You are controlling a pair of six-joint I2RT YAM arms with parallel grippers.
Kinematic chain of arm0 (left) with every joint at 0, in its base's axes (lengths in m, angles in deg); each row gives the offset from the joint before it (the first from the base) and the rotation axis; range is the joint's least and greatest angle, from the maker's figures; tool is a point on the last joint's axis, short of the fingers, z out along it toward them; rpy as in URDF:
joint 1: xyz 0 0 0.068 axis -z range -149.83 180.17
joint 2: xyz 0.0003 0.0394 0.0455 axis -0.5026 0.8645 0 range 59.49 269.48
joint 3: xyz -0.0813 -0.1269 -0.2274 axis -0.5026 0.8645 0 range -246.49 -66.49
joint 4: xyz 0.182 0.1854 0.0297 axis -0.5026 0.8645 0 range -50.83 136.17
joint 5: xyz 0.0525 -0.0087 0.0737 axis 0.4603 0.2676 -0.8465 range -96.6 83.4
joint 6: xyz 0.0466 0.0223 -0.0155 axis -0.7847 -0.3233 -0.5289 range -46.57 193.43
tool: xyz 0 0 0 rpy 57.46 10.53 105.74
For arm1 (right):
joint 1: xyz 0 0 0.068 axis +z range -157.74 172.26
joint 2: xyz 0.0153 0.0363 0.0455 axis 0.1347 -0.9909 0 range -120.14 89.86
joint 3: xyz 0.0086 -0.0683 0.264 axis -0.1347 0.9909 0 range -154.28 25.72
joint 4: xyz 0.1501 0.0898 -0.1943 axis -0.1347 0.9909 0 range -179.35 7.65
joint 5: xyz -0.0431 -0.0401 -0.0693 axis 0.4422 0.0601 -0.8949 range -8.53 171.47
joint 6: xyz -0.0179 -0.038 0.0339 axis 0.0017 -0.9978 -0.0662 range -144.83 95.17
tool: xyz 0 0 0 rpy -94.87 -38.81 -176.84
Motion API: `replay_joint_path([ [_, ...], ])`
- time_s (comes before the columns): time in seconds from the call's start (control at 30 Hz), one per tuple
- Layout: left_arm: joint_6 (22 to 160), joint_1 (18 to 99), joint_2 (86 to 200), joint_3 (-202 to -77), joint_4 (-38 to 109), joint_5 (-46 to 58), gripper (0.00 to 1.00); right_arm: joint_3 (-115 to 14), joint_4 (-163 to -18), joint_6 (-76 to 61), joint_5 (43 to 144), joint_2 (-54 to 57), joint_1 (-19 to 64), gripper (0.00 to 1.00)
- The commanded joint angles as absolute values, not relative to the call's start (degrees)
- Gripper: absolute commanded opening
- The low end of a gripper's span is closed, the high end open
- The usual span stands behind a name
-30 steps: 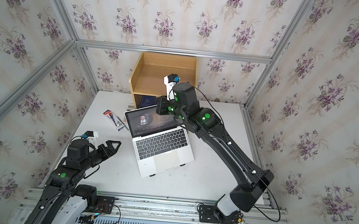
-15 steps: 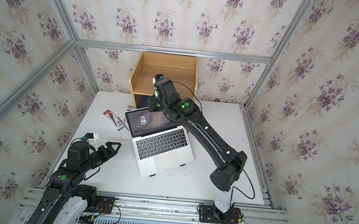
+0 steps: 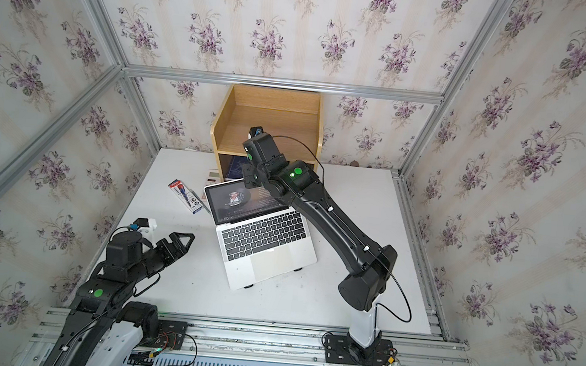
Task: Close the laptop lid and set it aside
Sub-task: Close the lid of the laptop.
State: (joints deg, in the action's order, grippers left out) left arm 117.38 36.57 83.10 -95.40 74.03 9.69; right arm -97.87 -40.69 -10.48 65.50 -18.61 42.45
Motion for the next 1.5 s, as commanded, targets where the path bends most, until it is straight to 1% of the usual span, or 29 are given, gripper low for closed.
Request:
replay_joint_path([
  [0.0, 117.1, 36.5, 82.3, -95.8, 75.9, 7.5, 0.92, -97.2, -33.5, -11.7, 63.8, -18.3, 43.3, 0.02],
  [0.13, 117.4, 36.5, 82.0, -96.2, 76.2, 6.9, 0.92, -94.0, -32.9, -11.9, 62.4, -16.1, 45.0, 0.01],
  [0.17, 117.5, 36.5, 82.1, -96.4, 76.2, 6.9, 0.92, -92.6, -33.1, -11.7, 61.8, -15.2, 45.4, 0.00],
  [0.33, 118.0, 36.5, 82.9, -97.2, 75.9, 7.4, 0.92, -84.8, -34.1, -9.9, 60.0, -10.4, 46.4, 0.00],
  [0.47, 118.0, 36.5, 83.7, -97.6, 74.8, 9.7, 0.91, -77.6, -36.1, -7.2, 60.5, -6.2, 46.7, 0.00],
  [0.57, 118.5, 36.5, 84.1, -97.6, 73.8, 10.7, 0.91, -70.5, -39.6, -5.2, 62.8, -2.9, 47.2, 0.00],
  [0.73, 118.9, 36.5, 84.2, -95.9, 70.5, 13.4, 0.92, -57.2, -47.6, -1.7, 67.1, 3.0, 47.8, 0.00],
  [0.83, 119.4, 36.5, 84.3, -94.3, 68.5, 15.8, 0.91, -48.5, -54.9, 0.3, 70.8, 6.1, 47.9, 0.00],
  [0.97, 119.3, 36.5, 84.5, -92.2, 65.8, 19.4, 0.91, -38.7, -64.1, 2.2, 74.7, 7.2, 48.0, 0.00],
  [1.23, 117.6, 36.7, 85.8, -86.6, 56.4, 27.8, 0.91, -22.0, -83.8, 2.9, 73.3, 6.5, 48.0, 0.00],
  [1.3, 117.3, 37.0, 86.5, -84.4, 52.8, 29.7, 0.90, -18.0, -89.3, 3.1, 72.6, 6.8, 48.0, 0.00],
  [1.47, 117.2, 38.7, 89.0, -79.7, 43.4, 31.3, 0.85, -12.3, -97.6, 3.4, 71.8, 7.6, 48.0, 0.00],
])
